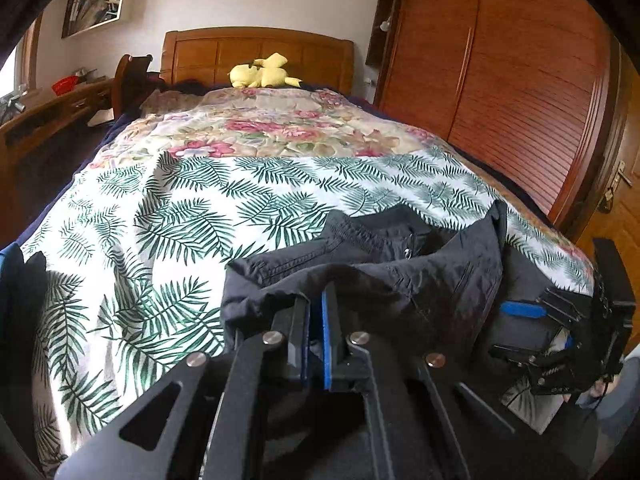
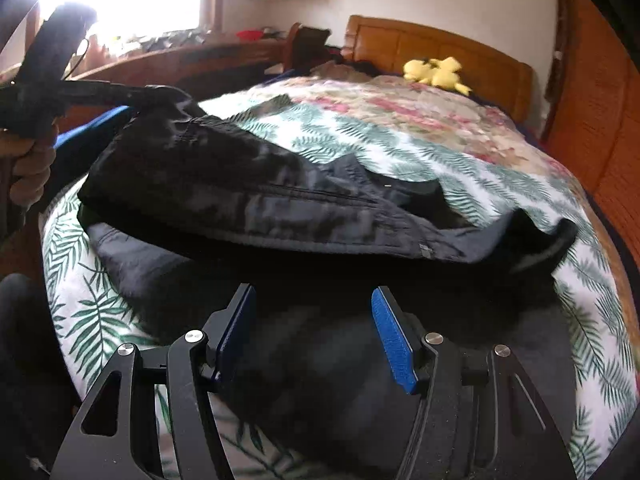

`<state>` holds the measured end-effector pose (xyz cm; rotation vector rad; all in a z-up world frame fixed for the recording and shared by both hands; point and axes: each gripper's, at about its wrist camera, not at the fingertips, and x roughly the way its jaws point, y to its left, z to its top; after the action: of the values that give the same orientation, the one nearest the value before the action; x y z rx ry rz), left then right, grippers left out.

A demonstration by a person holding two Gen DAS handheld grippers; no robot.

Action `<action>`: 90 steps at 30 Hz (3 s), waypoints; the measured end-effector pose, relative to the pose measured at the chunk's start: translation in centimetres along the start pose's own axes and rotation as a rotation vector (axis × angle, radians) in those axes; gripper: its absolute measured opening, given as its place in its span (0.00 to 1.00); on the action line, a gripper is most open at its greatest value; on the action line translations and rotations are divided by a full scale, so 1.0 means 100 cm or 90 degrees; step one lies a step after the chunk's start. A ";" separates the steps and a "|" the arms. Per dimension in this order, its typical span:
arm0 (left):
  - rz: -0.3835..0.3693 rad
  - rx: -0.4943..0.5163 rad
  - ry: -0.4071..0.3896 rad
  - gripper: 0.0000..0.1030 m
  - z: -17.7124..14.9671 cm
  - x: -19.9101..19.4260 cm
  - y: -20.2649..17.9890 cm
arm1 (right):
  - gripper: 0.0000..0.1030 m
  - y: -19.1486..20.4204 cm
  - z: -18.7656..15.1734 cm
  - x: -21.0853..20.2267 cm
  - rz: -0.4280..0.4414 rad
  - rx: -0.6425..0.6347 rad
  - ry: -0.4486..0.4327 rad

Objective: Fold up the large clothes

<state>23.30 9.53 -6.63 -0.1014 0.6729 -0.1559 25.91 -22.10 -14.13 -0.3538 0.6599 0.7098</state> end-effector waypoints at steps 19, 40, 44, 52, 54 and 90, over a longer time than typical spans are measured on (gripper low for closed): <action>0.031 0.019 -0.020 0.05 -0.039 -0.037 0.065 | 0.60 0.078 0.038 0.063 0.048 -0.087 0.091; 0.021 -0.002 -0.025 0.05 -0.044 -0.035 0.073 | 0.31 0.037 0.138 0.074 -0.044 -0.058 0.033; 0.019 0.002 -0.024 0.05 -0.044 -0.033 0.070 | 0.56 0.036 0.116 0.059 -0.006 -0.018 0.022; 0.019 0.004 -0.021 0.05 -0.044 -0.031 0.071 | 0.56 0.065 0.098 0.037 0.047 -0.005 -0.021; 0.018 0.003 -0.022 0.05 -0.044 -0.031 0.070 | 0.56 0.072 0.097 0.037 0.063 -0.012 -0.016; -0.013 0.015 -0.017 0.05 -0.043 -0.018 0.057 | 0.47 0.013 0.230 0.123 -0.104 -0.062 -0.018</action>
<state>19.82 15.23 -9.69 -0.0876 0.6435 -0.1817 42.06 -3.50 -5.28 -0.4806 0.5636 0.5904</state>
